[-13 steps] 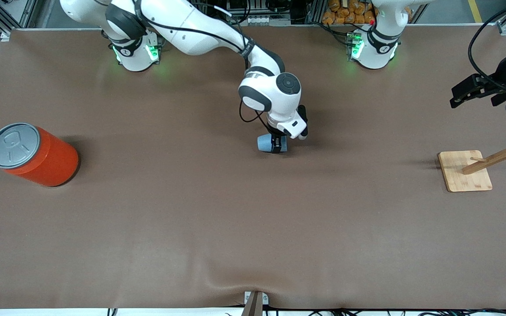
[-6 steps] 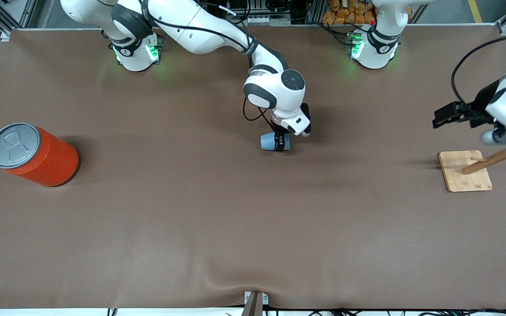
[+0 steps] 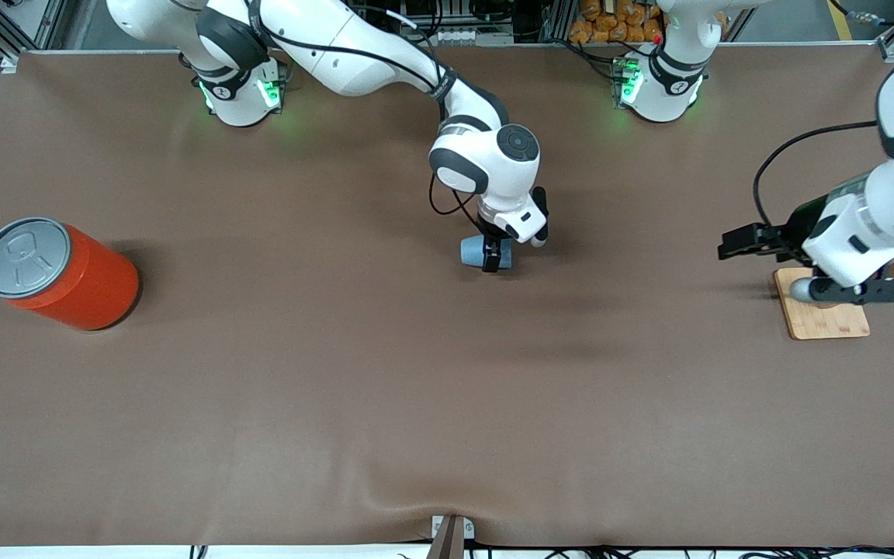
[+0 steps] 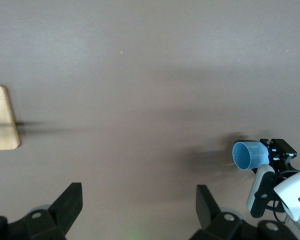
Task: Flip cup
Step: 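Lower the blue cup with the right gripper while the left gripper approaches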
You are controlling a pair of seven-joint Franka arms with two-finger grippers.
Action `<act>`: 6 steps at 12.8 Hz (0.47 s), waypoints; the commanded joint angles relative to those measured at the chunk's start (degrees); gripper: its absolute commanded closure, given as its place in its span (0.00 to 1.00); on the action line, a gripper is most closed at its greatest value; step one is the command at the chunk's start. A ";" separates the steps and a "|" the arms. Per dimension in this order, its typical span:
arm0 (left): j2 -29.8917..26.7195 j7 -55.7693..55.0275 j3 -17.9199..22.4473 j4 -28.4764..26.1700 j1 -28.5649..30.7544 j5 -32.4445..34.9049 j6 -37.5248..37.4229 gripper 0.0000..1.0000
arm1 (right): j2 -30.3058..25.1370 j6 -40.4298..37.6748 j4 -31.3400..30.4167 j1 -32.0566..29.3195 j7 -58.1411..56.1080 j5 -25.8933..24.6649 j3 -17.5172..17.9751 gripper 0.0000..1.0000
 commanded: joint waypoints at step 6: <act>5.19 -0.21 0.14 0.90 -2.26 -7.93 2.18 0.00 | -9.31 -10.12 0.49 -3.22 0.93 7.84 0.62 0.00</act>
